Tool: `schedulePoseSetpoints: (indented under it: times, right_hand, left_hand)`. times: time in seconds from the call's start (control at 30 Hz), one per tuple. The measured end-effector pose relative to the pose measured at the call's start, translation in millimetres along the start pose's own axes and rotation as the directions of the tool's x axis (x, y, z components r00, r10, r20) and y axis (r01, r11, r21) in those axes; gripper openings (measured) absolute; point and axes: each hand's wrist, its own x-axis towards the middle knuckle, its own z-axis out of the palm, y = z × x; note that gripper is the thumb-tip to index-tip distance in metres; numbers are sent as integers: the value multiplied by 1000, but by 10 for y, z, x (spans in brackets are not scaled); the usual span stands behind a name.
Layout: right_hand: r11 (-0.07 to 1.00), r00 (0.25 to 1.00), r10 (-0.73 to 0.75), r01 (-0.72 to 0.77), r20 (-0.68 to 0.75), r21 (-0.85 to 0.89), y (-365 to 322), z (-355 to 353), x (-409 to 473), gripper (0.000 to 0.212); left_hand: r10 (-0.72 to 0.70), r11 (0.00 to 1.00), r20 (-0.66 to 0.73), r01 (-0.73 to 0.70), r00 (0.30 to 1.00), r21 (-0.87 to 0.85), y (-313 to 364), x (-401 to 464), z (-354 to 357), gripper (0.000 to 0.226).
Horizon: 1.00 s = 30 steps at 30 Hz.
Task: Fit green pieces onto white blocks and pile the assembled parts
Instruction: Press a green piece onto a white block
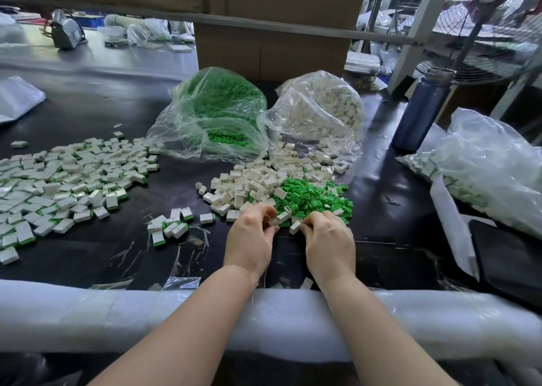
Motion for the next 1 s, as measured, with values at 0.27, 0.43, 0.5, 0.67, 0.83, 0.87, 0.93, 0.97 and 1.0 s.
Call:
schedulePoseSetpoints:
  times: [0.27,0.43,0.5,0.67,0.83,0.87,0.93,0.97,1.0]
  right_hand:
    - [911,997,-41,61,-59,408,-24,-56,-45,17]
    - [814,1000,6,6,-19,580,0,-83,-56,9]
    - [781,1000,12,-7,-4,624,6,-84,-56,13]
    - [715,1000,-5,-12,22,699,13,-76,-65,22]
    - [696,998,-18,-28,56,718,7,-81,-62,23]
    - [686,998,-9,-42,66,726,7,-85,-59,24]
    - [670,997,-6,-56,81,740,4,-99,-58,24]
    - [661,996,-8,-60,88,748,3,-106,-58,24]
    - [649,995,-8,-69,97,758,2,-112,-56,23]
  left_hand:
    - [5,985,74,8,997,-174,-11,-28,-57,15]
    - [-31,967,131,63,991,-247,-17,-36,-77,15]
    - [-42,962,156,82,987,-261,-26,-32,-80,18]
    - [-34,950,207,96,978,-298,-38,-30,-82,18]
    - [-29,936,217,103,976,-337,-33,-31,-101,19]
    - [-30,934,220,105,975,-341,-33,-32,-104,18]
    - [-27,924,236,115,971,-364,-31,-33,-107,16]
    - [-24,918,250,120,968,-378,-28,-33,-107,15]
    - [-20,914,261,123,965,-387,-26,-34,-105,16]
